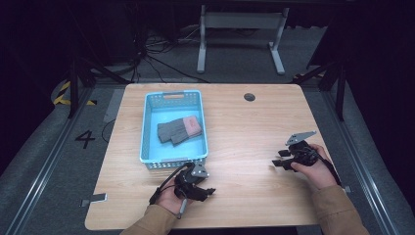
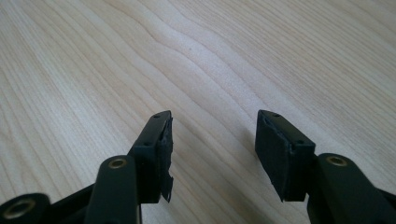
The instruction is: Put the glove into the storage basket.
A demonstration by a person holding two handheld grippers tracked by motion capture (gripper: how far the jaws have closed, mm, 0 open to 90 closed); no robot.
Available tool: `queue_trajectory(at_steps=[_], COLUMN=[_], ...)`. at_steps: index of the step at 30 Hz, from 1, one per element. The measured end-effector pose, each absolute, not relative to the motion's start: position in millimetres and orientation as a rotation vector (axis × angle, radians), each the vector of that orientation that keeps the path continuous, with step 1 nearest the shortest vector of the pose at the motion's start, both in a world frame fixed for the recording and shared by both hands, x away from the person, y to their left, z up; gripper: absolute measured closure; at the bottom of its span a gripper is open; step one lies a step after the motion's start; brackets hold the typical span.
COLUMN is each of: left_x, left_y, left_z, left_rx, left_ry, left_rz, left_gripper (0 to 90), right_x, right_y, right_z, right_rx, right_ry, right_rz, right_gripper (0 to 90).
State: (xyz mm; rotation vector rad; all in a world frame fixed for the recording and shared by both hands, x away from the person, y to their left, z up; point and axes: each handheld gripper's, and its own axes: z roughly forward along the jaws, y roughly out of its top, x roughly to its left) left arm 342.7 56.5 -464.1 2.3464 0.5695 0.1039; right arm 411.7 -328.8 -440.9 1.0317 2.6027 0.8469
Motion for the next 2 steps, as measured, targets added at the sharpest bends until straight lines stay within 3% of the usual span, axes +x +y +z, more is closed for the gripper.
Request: queue_trajectory(at_steps=[2], left_x=[342.1], left_y=[56.5], left_z=[-464.7], left_rx=[2.344], left_ry=[0.565], left_rz=[0.108], left_gripper=[39.0], right_x=[412.1], right_y=[-328.3], right_z=[-440.8], right_rx=[1.032], right_ry=[2.595], right_rz=[0.851], right_gripper=[47.3])
